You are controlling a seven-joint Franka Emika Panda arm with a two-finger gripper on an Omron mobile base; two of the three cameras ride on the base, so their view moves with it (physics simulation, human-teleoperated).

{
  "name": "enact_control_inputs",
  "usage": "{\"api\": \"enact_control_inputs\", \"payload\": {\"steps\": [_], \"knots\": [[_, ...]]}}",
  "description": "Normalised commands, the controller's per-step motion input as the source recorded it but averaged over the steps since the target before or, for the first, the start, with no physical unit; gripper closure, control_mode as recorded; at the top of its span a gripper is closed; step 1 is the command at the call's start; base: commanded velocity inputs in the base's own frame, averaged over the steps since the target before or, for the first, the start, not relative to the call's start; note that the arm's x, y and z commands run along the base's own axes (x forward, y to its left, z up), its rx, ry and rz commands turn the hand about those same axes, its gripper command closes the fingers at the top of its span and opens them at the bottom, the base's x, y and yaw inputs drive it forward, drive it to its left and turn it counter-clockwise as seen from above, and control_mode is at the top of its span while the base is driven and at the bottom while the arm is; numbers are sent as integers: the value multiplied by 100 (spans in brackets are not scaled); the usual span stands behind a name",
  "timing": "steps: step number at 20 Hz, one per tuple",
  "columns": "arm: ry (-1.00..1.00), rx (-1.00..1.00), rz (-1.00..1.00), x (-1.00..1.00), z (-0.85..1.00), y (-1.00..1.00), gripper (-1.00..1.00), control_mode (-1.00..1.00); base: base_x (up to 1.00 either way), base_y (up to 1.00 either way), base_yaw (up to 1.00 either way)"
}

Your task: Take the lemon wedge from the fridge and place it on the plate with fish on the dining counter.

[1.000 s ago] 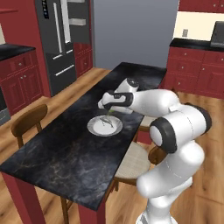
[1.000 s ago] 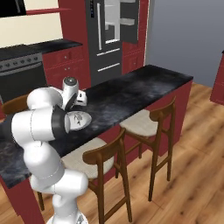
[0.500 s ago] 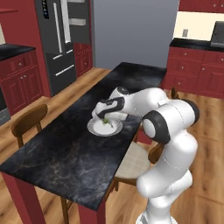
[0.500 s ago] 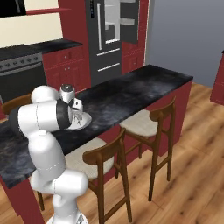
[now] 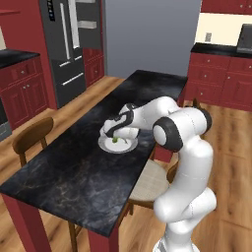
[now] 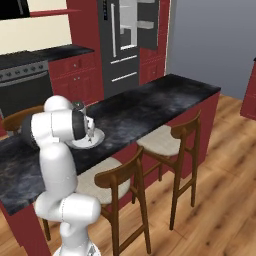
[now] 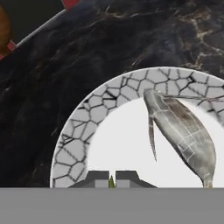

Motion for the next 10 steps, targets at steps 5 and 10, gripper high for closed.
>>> {"api": "enact_control_inputs", "payload": {"steps": [5,10], "knots": [[0,0,0,41,-22,24,100,-100,0,0,0],[0,0,0,65,-5,16,-100,-100,0,0,0]]}}
